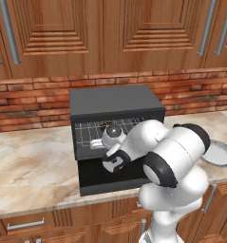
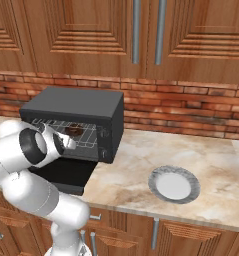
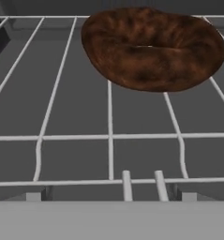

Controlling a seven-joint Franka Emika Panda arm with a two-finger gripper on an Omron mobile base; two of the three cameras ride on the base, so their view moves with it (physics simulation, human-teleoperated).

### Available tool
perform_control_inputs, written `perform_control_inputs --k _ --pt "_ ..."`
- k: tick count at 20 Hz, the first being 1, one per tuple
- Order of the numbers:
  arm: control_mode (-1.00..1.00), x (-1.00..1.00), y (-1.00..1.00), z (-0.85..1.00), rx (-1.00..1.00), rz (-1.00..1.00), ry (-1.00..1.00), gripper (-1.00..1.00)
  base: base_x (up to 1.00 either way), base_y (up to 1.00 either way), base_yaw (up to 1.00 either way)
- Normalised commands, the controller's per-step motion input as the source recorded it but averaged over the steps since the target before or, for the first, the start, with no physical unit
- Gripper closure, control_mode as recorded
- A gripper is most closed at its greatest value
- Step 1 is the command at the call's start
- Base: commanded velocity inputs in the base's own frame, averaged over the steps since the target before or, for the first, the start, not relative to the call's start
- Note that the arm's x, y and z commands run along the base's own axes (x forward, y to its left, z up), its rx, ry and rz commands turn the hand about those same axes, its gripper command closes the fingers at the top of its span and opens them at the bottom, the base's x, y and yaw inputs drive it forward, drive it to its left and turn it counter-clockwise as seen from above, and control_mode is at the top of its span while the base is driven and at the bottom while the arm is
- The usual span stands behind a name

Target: Pick up the bagel from the plate, place it on the toaster oven rack, close the door, and set the timer.

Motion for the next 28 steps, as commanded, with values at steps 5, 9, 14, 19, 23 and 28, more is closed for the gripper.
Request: perform_control_inputs --k 5,9,14,19,23,28 --pt "-1.0 -0.34 -0.09 0.44 0.01 0.0 -0.02 -1.0 0.0 0.0 0.0" --pt "-1.0 -0.21 -0.08 0.66 0.03 0.0 -0.04 -1.0 0.0 0.0 0.0" --pt "-1.0 -0.5 -0.09 0.9 0.04 0.0 0.0 -1.0 0.0 0.0 0.0" --pt "-1.0 -0.72 0.0 0.77 0.01 0.0 0.08 -1.0 0.0 0.0 0.0" --pt "-1.0 -0.83 0.0 0.53 0.0 0.01 0.18 -1.0 0.0 0.0 0.0" --pt "-1.0 -0.85 0.0 0.3 0.0 0.0 0.19 -1.0 0.0 0.0 0.0"
